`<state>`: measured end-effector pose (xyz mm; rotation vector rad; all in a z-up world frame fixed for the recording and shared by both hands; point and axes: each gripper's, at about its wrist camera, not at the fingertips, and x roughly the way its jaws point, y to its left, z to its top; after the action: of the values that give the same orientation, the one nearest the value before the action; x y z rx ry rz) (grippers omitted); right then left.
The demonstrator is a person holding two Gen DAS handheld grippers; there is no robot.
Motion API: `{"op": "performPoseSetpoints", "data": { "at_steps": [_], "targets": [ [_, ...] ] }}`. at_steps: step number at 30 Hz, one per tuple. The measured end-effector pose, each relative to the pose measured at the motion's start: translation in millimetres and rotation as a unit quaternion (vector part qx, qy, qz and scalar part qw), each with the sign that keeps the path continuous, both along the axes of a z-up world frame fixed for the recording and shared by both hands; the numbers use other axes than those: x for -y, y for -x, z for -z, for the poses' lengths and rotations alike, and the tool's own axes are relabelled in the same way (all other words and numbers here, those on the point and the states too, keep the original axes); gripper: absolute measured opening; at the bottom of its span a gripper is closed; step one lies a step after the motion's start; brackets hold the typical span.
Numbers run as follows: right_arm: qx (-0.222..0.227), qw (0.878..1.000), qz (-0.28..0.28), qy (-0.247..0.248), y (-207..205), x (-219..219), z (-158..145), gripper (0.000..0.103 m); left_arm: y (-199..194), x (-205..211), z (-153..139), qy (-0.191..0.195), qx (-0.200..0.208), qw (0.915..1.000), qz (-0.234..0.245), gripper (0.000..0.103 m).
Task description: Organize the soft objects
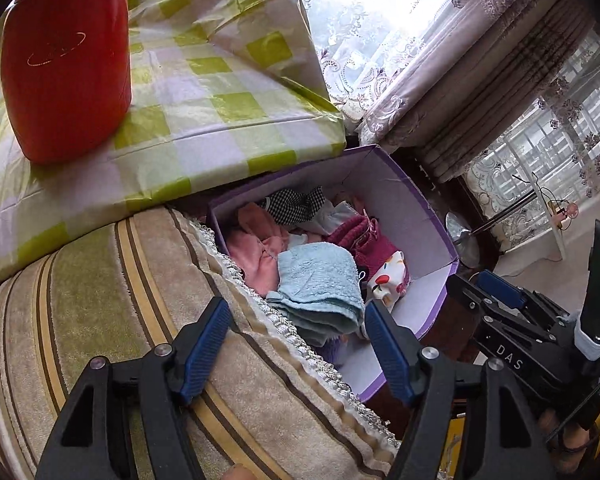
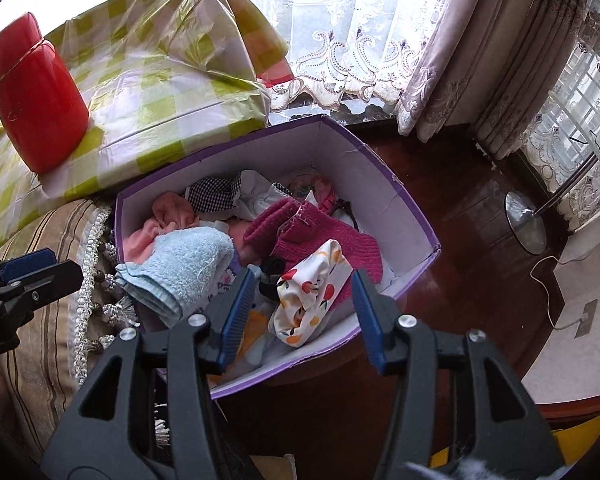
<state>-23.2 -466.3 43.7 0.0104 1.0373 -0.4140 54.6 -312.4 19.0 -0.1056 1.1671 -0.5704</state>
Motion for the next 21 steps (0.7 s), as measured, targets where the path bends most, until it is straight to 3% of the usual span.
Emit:
{"op": "performPoseSetpoints", "data": {
  "at_steps": [6, 11, 21],
  "targets": [
    [-0.005, 1.0, 0.001, 0.018, 0.6, -2.8, 1.4, 0.054, 3.6, 7.5, 2.1, -0.019, 0.005, 0.9998, 0.009, 0.078],
    [-0.007, 1.0, -0.002, 0.019, -1.5, -3.0, 1.7, 0.054, 2.9, 5.3, 6.8, 0.001, -0.002, 0.9999, 0.012, 0.085],
    [-0.007, 1.0, -0.002, 0.018, -2.3, -3.8, 1.6, 0.054, 3.7, 5.0, 6.1, 0.009, 0.0, 0.9999, 0.012, 0.085]
  ]
}}
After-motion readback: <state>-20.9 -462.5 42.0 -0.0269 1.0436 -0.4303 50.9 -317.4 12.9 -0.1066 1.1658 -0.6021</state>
